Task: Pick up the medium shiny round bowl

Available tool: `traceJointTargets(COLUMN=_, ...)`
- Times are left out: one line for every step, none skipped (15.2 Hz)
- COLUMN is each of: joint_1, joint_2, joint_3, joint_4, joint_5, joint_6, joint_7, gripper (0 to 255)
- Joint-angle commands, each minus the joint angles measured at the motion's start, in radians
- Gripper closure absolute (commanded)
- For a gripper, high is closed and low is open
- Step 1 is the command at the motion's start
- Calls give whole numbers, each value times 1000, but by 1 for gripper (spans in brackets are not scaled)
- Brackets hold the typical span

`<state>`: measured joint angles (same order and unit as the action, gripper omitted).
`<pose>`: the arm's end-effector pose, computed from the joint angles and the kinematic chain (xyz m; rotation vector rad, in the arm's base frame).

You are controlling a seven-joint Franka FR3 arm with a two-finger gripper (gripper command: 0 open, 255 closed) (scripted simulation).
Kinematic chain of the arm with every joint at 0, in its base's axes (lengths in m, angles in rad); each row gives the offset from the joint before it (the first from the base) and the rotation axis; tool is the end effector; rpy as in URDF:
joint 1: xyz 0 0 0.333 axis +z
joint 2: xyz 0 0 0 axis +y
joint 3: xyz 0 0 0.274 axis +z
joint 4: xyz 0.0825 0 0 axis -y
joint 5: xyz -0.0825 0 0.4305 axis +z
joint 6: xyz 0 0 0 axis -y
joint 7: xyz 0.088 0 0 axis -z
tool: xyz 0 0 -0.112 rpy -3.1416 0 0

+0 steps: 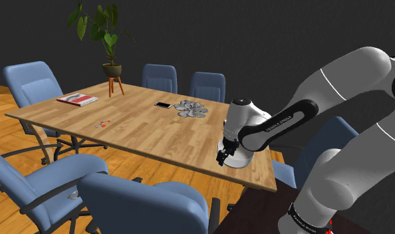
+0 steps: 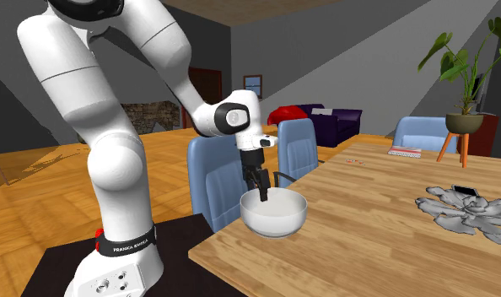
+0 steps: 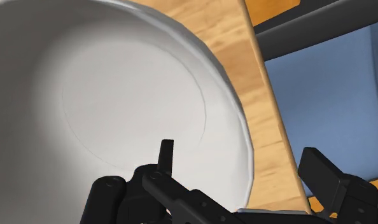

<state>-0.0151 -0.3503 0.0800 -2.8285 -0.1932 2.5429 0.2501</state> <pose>0.4077 0.0234 0.2237 3.0087 -0.0493 0.1241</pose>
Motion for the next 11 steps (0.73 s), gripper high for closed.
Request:
traceJointTargets(joint_1=-3, joint_2=9, joint_3=1, joint_4=-5, joint_5=-4, joint_6=14, joint_7=3, gripper=0)
traceJointTargets(joint_1=-3, joint_2=9, joint_3=1, joint_4=-4, joint_5=-4, joint_6=14, joint_7=3, gripper=255)
traceJointTargets(joint_1=-3, joint_2=10, joint_3=1, joint_4=-4, joint_5=-4, joint_6=15, joint_7=4, gripper=255)
traceJointTargets(joint_1=-3, joint_2=10, joint_3=1, joint_4=-4, joint_5=-4, joint_6=14, joint_7=4, gripper=255)
traceJointTargets(joint_1=-3, joint_2=10, joint_3=1, joint_4=-4, joint_5=-4, joint_6=14, joint_7=4, gripper=255)
traceJointTargets(joint_1=-3, joint_2=10, joint_3=1, joint_4=-4, joint_5=-4, joint_6=14, joint_7=4, gripper=255)
traceJointTargets(joint_1=-3, joint_2=10, joint_3=1, joint_4=-4, joint_5=-4, joint_6=14, joint_7=4, gripper=255)
traceJointTargets(joint_1=-3, joint_2=10, joint_3=1, joint_4=-4, joint_5=-4, joint_6=14, joint_7=4, gripper=255)
traceJointTargets(joint_1=-3, joint_2=10, joint_3=1, joint_4=-4, joint_5=-4, joint_6=14, joint_7=4, gripper=255)
traceJointTargets(joint_1=-3, joint_2=10, joint_3=1, joint_4=-4, joint_5=-4, joint_6=14, joint_7=4, gripper=255)
traceJointTargets(joint_1=-3, joint_2=9, joint_3=1, joint_4=-4, joint_5=-4, joint_6=14, joint_7=3, gripper=255)
